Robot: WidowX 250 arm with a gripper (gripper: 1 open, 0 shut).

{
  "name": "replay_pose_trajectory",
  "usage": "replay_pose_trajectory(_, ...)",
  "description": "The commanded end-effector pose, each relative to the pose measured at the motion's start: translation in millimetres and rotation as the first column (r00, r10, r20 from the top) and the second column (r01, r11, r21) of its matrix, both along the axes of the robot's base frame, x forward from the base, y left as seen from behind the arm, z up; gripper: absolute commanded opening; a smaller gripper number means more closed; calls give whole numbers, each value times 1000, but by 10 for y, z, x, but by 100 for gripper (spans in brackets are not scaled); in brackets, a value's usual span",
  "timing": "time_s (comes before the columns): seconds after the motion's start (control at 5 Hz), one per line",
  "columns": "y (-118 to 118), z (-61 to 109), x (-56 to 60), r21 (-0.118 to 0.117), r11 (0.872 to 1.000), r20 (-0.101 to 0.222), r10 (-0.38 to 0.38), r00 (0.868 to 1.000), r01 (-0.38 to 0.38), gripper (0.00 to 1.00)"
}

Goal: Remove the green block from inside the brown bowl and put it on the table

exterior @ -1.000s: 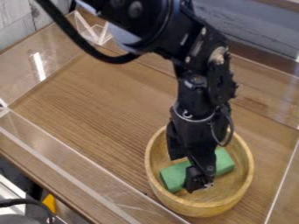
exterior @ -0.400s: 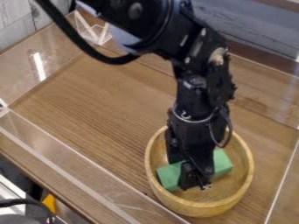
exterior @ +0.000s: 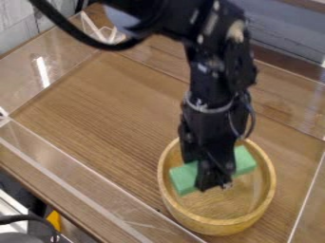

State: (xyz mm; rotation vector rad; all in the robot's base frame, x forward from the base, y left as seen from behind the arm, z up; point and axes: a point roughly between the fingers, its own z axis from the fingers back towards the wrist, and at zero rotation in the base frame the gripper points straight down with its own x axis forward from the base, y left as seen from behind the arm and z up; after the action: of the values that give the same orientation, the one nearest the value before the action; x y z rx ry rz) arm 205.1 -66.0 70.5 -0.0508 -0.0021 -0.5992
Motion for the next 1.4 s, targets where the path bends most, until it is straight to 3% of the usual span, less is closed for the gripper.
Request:
replay_pose_trajectory(0.0,86,448,130,-18,999,76,47,996,-46,0)
replay_pose_trajectory(0.2,180,485,74,-16,997,75,77,994,-76,0)
replay_pose_trajectory(1.2,78,498,-6,-18,995,70,104,992,-103,0)
